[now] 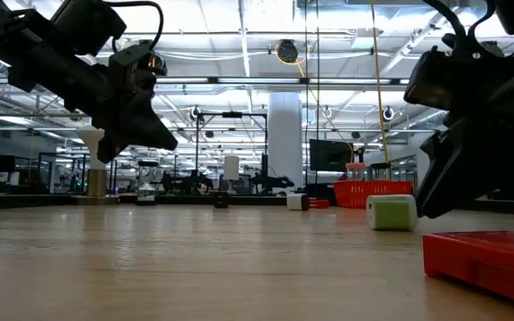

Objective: Pick & Place Office items
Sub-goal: Put the green charger adapter into the bottom right red basket

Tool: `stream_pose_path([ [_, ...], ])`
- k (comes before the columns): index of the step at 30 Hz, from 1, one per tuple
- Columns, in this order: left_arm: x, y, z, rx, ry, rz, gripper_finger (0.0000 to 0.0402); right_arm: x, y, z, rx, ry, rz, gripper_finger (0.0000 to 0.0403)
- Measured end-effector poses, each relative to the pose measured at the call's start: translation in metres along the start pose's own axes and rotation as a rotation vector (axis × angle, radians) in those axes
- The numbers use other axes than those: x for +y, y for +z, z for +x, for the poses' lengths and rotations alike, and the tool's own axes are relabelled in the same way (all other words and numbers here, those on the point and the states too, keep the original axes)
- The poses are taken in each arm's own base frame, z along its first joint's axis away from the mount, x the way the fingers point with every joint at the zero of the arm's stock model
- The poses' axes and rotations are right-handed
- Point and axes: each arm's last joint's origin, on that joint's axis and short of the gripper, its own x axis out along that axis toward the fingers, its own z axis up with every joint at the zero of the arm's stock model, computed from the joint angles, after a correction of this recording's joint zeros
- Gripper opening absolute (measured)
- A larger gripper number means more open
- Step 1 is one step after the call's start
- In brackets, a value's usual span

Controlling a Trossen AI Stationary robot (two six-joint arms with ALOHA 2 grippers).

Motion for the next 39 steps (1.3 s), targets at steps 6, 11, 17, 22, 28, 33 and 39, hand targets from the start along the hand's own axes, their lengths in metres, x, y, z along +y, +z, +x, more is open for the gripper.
stream_pose_path([
  [6, -0.001, -0.001, 0.000, 0.005, -0.001, 0.000, 0.0017, 0.000, 0.001, 0.000, -0.005, 0.004, -0.051, 0.0161],
  [11, -0.001, -0.001, 0.000, 0.006, -0.001, -0.006, 0.0017, 0.000, 0.001, 0.000, -0.005, 0.003, -0.075, 0.0125],
  [17, -0.001, -0.001, 0.000, 0.005, -0.001, -0.008, 0.0017, 0.000, 0.001, 0.000, -0.006, 0.003, -0.074, 0.0062],
  [22, -0.001, -0.001, 0.000, 0.005, -0.001, -0.009, 0.0017, 0.000, 0.001, 0.000, -0.006, 0.004, -0.046, 0.0044],
  [28, -0.001, -0.001, 0.000, 0.014, -0.011, -0.011, 0.0017, 0.000, 0.014, -0.019, 0.108, 0.122, 0.115, 0.0045],
  [33, -0.002, -0.002, 0.000, 0.016, -0.014, 0.002, 0.0017, -0.016, 0.048, -0.054, 0.337, 0.150, 0.419, 0.0045],
  [39, -0.002, -0.002, 0.000, -0.004, 0.009, 0.032, 0.0017, -0.047, 0.074, -0.074, 0.677, 0.107, 0.736, 0.0045],
])
